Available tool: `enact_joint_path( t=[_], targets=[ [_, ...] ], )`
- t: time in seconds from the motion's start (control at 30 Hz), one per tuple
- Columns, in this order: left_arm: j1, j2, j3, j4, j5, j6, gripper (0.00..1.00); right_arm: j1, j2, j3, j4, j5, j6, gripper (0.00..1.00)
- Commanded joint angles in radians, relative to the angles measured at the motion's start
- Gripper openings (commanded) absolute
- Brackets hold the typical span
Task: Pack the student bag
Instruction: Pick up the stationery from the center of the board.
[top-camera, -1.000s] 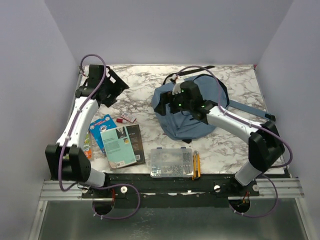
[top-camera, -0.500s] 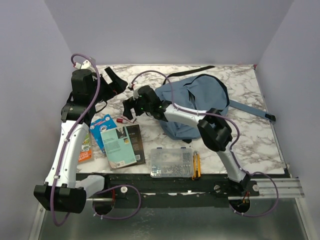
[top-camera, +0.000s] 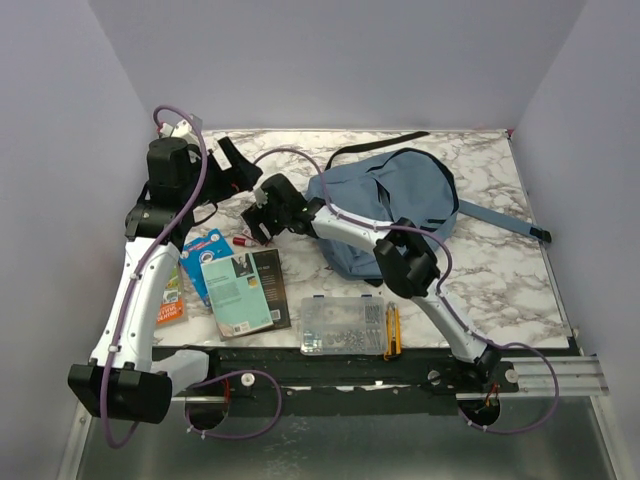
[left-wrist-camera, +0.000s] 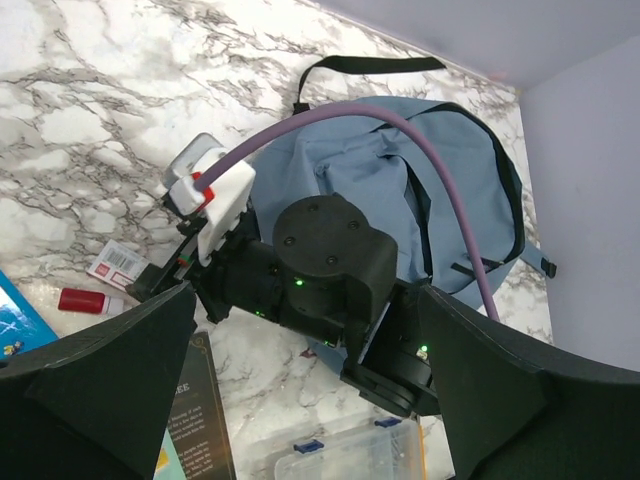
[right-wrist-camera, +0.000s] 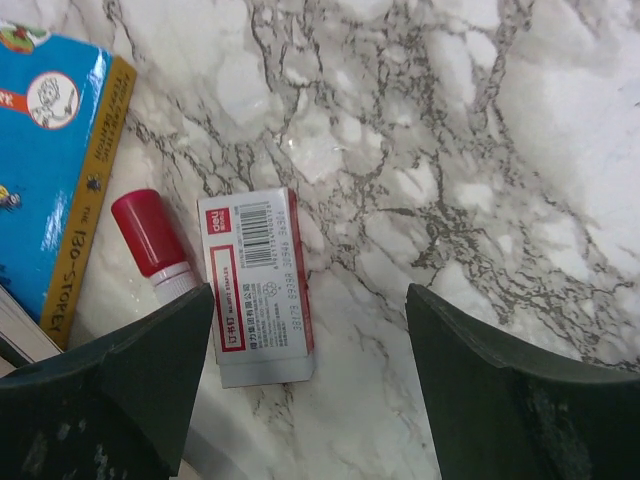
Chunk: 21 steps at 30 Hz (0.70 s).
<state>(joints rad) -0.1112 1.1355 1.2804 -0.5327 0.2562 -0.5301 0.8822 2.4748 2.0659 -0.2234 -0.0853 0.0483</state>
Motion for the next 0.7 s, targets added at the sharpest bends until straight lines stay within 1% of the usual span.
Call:
enact_joint_path(
  t=[0.0, 0.17, 0.27, 0.4, 0.6, 0.67],
  targets=[
    [0.014, 0.02, -0.014, 0.007, 0.071, -0.007, 0.95, 0.026, 0.04, 0.021, -0.073, 0.007, -0.074, 0.82],
    [0.026, 0.017, -0.022, 0.016, 0.081, -0.011, 0.95, 0.035, 0.053, 0.016, -0.075, 0.019, -0.08, 0.82],
    [0.031, 0.019, -0.026, 0.02, 0.089, -0.013, 0.94, 0.036, 0.075, 0.039, -0.108, 0.055, -0.087, 0.78],
    [0.034, 0.023, -0.029, 0.025, 0.103, -0.018, 0.94, 0.037, 0.086, 0.045, -0.136, 0.049, -0.1, 0.72],
    [0.037, 0.023, -0.034, 0.029, 0.106, -0.019, 0.94, 0.043, 0.069, 0.016, -0.118, 0.08, -0.111, 0.71],
    [0.039, 0.023, -0.036, 0.032, 0.109, -0.021, 0.93, 0.044, 0.056, 0.001, -0.097, 0.116, -0.11, 0.68]
  ],
)
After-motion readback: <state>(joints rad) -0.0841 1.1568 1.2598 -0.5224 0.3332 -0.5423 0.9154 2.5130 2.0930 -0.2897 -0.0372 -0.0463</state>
